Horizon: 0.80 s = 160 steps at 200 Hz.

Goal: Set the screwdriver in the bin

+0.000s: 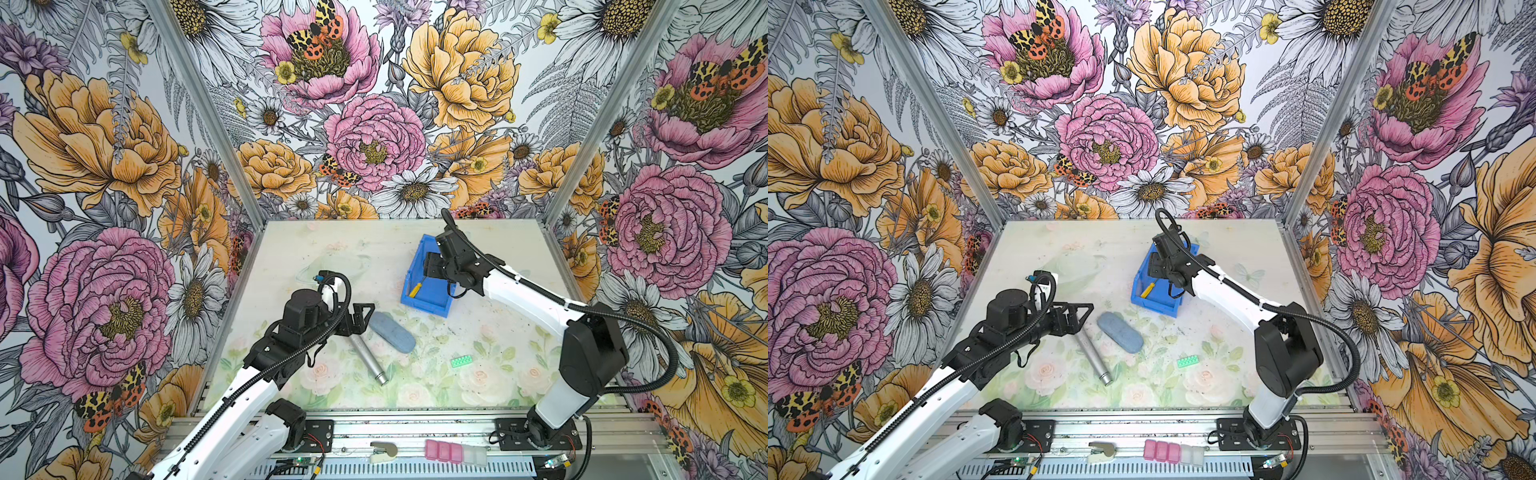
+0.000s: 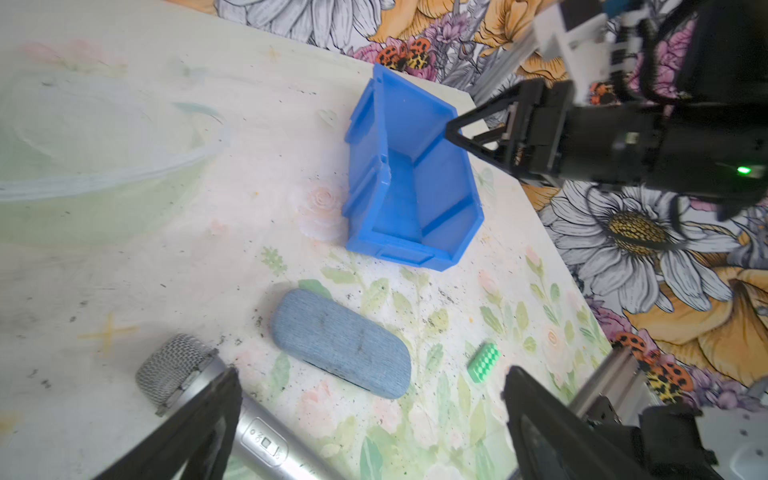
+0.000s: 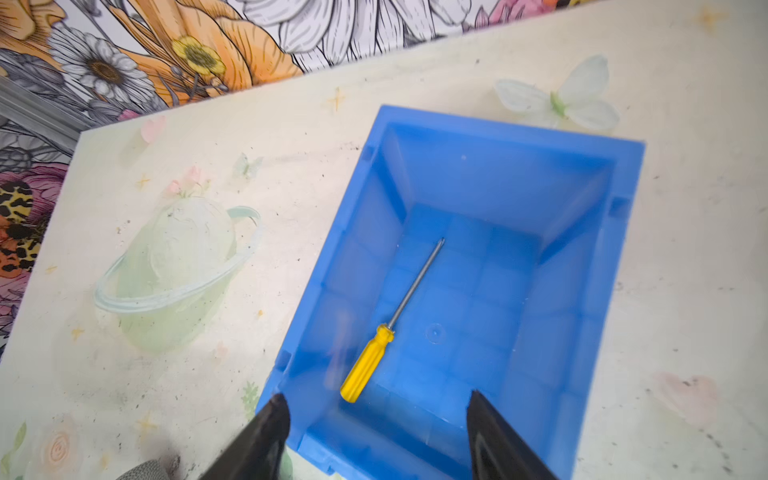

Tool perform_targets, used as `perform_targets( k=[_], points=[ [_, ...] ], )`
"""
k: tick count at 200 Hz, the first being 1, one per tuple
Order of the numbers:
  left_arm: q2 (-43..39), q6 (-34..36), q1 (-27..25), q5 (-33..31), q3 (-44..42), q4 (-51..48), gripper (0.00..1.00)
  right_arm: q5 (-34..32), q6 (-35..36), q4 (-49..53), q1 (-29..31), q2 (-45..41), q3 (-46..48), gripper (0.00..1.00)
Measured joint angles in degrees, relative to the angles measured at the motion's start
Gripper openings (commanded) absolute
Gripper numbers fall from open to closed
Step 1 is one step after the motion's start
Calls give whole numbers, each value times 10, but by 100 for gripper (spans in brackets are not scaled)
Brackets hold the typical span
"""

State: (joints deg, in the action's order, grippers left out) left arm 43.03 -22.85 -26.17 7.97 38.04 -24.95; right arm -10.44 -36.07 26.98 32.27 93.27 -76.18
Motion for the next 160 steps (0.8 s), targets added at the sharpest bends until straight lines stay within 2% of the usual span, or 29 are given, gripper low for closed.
perform_targets(
  k=[11, 19, 22, 57, 85, 108, 135, 160],
  points=[
    [-3, 6, 11, -35, 0, 0, 99, -15, 21, -2, 0, -33, 13, 86],
    [-2, 10, 21, -59, 0, 3, 99, -26, 32, -3, 0, -54, 23, 98],
    [-1, 11, 26, -68, 0, 4, 99, -33, 37, -3, 0, -62, 28, 99],
    [10, 34, 85, -160, -20, 40, 99, -81, 87, -7, -11, -129, 80, 99],
    [23, 45, 145, -199, -46, 76, 99, -129, 100, -12, -41, -181, 139, 100],
    [35, 65, 195, -213, -74, 129, 99, -149, 101, -31, -100, -231, 203, 100],
    [51, 111, 226, -221, -139, 238, 99, -176, 105, -69, -177, -251, 272, 99],
    [108, 144, 247, -221, -179, 329, 99, -144, 137, -148, -228, -251, 352, 100]
  ],
)
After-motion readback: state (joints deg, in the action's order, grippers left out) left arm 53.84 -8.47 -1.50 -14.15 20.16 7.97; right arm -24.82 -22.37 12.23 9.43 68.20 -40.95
